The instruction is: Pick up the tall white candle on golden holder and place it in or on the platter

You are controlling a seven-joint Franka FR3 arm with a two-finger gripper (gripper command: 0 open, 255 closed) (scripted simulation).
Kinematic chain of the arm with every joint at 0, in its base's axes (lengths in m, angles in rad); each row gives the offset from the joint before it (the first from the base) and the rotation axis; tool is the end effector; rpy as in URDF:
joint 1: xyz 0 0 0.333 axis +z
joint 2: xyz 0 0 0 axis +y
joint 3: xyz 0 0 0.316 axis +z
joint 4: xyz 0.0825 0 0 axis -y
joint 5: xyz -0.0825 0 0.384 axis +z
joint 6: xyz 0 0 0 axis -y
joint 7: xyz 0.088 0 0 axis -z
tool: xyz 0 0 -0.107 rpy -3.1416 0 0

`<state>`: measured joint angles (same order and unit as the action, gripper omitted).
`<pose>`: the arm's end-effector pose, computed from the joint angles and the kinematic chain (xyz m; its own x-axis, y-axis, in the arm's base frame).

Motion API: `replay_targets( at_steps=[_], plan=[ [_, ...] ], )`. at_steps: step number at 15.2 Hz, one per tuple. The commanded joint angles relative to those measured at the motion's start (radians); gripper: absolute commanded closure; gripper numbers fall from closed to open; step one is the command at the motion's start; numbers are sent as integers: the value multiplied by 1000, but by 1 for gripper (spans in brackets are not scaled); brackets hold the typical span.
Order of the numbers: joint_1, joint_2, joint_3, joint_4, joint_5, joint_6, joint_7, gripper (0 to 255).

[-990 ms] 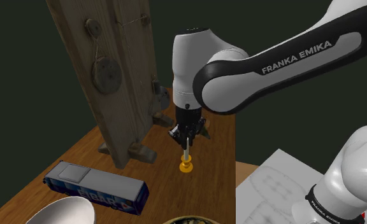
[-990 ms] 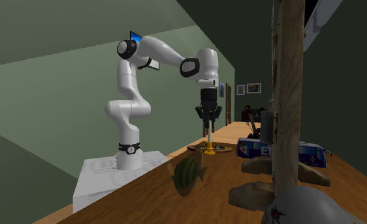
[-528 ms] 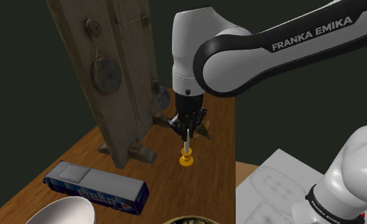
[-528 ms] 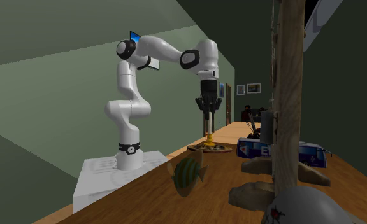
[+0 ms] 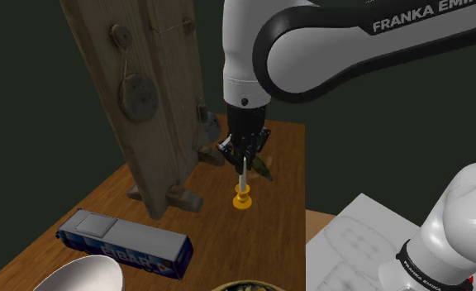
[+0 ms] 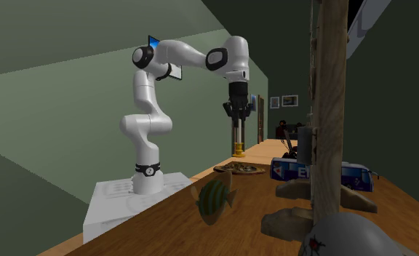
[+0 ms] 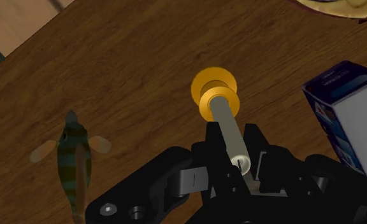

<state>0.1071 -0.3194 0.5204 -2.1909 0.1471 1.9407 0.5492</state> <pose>0.3680 0.2994 0.5016 0.9993 0.0075 0.0380 0.0076 -1.0000 -0.0021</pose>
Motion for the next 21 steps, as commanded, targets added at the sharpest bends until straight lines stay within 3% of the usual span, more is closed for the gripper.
replay_targets(
  at_steps=[1,9,17,21],
  plan=[
    [16,-22,15,7,14,-25,26,255],
    [96,-108,109,32,82,-112,179,255],
    [150,-125,226,124,124,-192,354,255],
    [153,-126,238,71,131,-139,352,255]
  ],
)
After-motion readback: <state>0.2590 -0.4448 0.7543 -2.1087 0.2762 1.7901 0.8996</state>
